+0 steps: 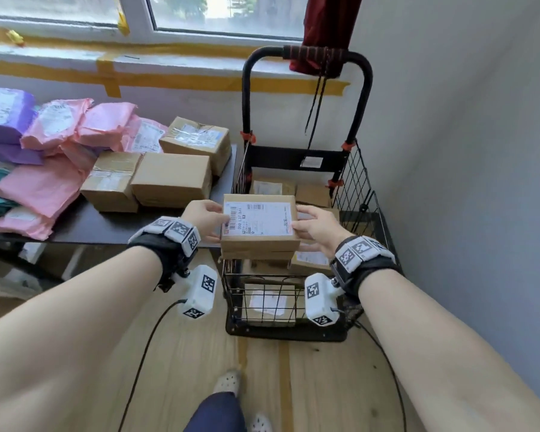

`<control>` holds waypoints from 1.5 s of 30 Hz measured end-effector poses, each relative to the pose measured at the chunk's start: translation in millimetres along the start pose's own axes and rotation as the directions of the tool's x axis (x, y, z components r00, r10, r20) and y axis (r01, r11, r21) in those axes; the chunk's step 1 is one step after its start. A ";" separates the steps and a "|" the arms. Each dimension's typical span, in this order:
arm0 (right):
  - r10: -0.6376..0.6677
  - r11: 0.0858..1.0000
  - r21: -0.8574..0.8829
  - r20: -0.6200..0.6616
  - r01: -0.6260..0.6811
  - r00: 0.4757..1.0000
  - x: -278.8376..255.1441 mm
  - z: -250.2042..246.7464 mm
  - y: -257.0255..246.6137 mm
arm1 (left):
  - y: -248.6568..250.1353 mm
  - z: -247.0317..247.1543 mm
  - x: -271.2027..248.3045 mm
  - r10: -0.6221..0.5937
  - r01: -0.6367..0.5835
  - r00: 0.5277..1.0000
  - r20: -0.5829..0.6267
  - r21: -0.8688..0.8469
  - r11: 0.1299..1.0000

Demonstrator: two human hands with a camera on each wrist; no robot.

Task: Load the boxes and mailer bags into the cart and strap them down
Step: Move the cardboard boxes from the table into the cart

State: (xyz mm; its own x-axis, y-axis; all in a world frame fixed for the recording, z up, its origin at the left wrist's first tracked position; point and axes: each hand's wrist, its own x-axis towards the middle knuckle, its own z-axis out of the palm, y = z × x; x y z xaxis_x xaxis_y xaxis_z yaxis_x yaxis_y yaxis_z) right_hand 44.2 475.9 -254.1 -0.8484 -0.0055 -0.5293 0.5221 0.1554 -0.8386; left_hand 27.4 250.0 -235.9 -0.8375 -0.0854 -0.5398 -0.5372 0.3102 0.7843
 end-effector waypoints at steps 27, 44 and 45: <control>0.682 0.718 -0.119 0.318 -0.686 0.658 281.9 -64.4 168.5 | -98.3 172.0 279.6 -0.539 0.390 0.842 0.006 0.684 0.616; 0.683 0.677 -0.013 0.382 -0.736 0.622 303.6 -33.2 259.6 | -192.1 182.0 314.1 -0.650 0.618 0.760 0.000 0.308 0.723; 0.675 0.685 0.002 0.374 -0.729 0.635 305.1 -33.1 259.4 | -192.1 182.3 316.2 -0.649 0.626 0.761 -0.013 0.275 0.730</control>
State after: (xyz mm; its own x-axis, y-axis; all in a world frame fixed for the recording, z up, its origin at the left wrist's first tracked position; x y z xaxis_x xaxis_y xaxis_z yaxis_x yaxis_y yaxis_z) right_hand -82.1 547.2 -628.8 -0.1539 -0.2682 -0.9510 0.9760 0.1087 -0.1886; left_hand -115.9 336.0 -613.0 -0.2903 -0.2781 -0.9157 -0.8887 0.4332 0.1502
